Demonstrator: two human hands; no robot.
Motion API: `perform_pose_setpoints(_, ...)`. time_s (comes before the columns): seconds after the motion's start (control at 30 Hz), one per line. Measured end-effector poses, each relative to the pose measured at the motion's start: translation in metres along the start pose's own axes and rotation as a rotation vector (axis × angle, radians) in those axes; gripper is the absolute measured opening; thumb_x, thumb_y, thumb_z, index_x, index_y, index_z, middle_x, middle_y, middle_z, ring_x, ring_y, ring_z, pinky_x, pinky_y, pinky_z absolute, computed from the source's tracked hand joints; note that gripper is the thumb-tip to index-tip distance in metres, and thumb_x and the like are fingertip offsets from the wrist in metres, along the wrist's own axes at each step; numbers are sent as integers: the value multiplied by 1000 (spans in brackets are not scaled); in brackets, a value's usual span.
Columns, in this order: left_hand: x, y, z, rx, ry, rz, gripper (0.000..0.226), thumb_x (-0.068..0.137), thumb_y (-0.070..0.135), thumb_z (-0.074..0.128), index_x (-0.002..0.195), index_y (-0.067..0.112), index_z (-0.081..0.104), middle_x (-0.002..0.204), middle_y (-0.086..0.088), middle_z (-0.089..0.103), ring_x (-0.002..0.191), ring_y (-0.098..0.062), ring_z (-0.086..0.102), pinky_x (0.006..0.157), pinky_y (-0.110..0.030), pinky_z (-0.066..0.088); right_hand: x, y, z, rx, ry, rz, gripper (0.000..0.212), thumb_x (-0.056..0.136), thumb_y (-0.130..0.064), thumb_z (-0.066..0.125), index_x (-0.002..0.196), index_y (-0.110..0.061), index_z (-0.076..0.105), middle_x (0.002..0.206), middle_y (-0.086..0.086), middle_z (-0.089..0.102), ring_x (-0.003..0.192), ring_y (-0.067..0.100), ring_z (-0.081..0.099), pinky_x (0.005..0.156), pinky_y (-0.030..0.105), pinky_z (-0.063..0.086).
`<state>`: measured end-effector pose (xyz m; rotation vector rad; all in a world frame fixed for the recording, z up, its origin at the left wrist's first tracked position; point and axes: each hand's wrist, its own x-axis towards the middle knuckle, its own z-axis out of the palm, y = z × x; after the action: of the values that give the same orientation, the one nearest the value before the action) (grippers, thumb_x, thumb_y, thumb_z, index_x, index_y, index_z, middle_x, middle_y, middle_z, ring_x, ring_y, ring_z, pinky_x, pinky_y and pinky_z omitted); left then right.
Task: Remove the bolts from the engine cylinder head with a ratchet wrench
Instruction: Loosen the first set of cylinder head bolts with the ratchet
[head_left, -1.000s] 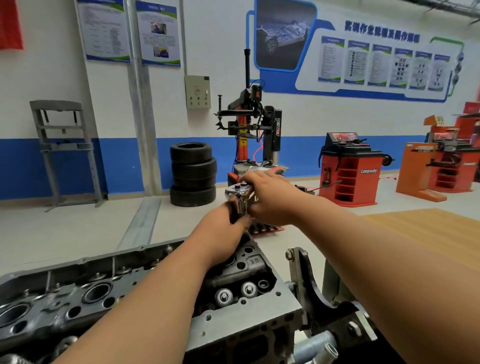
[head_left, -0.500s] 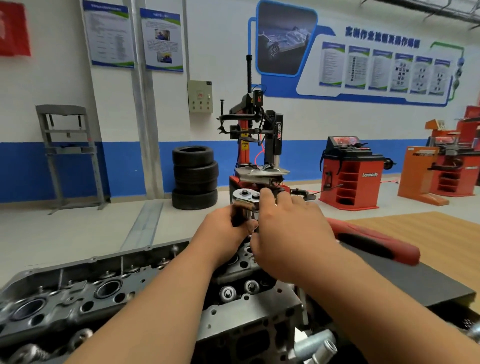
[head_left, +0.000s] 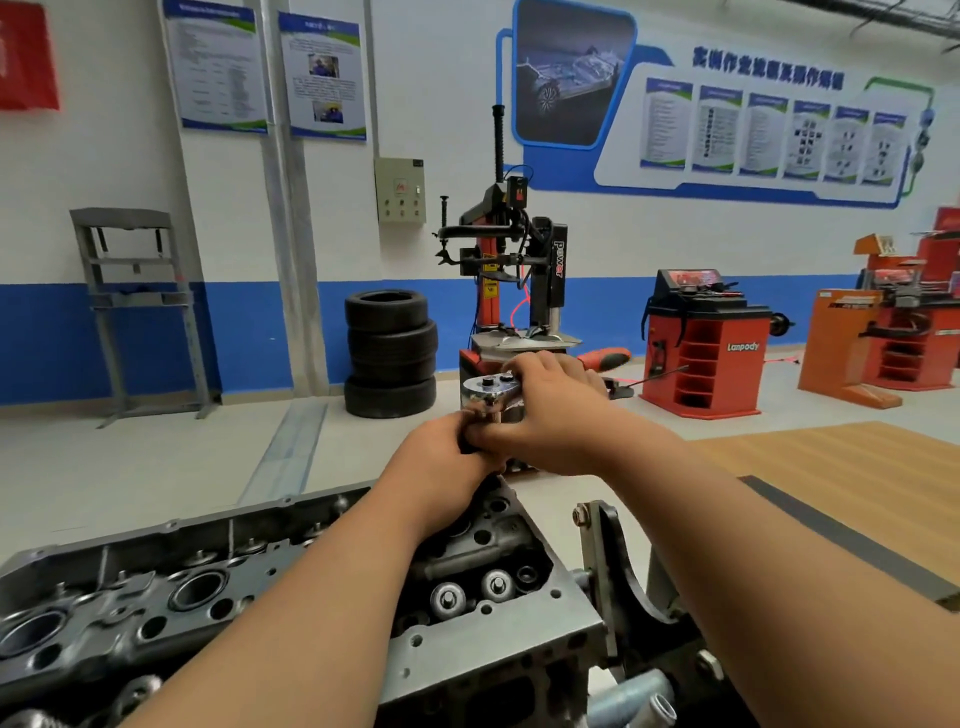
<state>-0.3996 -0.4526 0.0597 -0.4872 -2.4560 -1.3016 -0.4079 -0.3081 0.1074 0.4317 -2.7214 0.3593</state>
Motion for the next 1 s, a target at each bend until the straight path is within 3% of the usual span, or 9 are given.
perform_pose_setpoints(0.17,-3,2,0,-5,-1,-10,21,85,14,64,78,33,65,74,17,69,66,12,58,56,-4,40,-58,-30,10,-374,162,93,81,89,-60,38,142,-5,14,129,16,35,120,35,30,109,54,8)
perform_pose_setpoints(0.3,-5,2,-2,29,2,-8,17,87,25,66,75,36,64,68,26,66,69,11,59,57,-9,41,-76,-46,16,-474,157,55,88,92,-53,40,147,0,-3,135,20,30,122,38,30,108,52,17)
perform_pose_setpoints(0.43,-2,1,-2,15,-3,5,11,87,24,65,82,33,67,78,17,69,73,5,61,60,-11,45,-60,-29,2,-308,209,53,78,85,-71,21,140,-17,29,127,10,47,118,30,40,102,45,23)
perform_pose_setpoints(0.53,0,0,1,-3,-3,-10,6,87,33,66,93,31,67,87,13,71,83,-2,65,76,-23,51,-31,-3,-7,50,151,83,68,86,-69,11,124,-28,51,116,3,58,119,25,44,104,43,20)
perform_pose_setpoints(0.63,3,3,3,0,11,-18,15,92,36,59,106,30,63,101,9,69,95,-10,63,82,-30,48,15,3,-5,463,10,116,65,95,-62,14,125,-23,57,121,4,58,119,21,46,104,43,25)
perform_pose_setpoints(0.7,2,6,3,-36,14,-23,9,95,33,55,103,34,59,106,8,68,100,-13,63,87,-32,47,39,-6,1,644,-71,124,68,95,-63,18,107,-19,68,106,3,62,96,13,52,87,37,32)
perform_pose_setpoints(0.77,2,5,2,-25,25,-20,6,96,31,55,93,36,57,102,7,70,97,-14,64,88,-33,48,55,-10,7,756,-108,113,66,93,-65,23,87,-21,72,99,2,65,94,17,56,85,38,38)
perform_pose_setpoints(0.9,2,4,0,-54,58,-18,13,92,27,61,80,33,62,89,8,72,89,-14,67,89,-40,52,55,-7,9,775,-85,107,67,92,-66,21,84,-23,72,104,5,66,98,22,56,78,34,38)
perform_pose_setpoints(1.0,1,3,1,-75,60,-17,13,90,29,64,79,34,66,86,7,73,88,-16,68,89,-45,53,31,-2,1,367,-16,64,67,94,-61,10,120,-25,61,128,6,57,124,27,43,105,49,20)
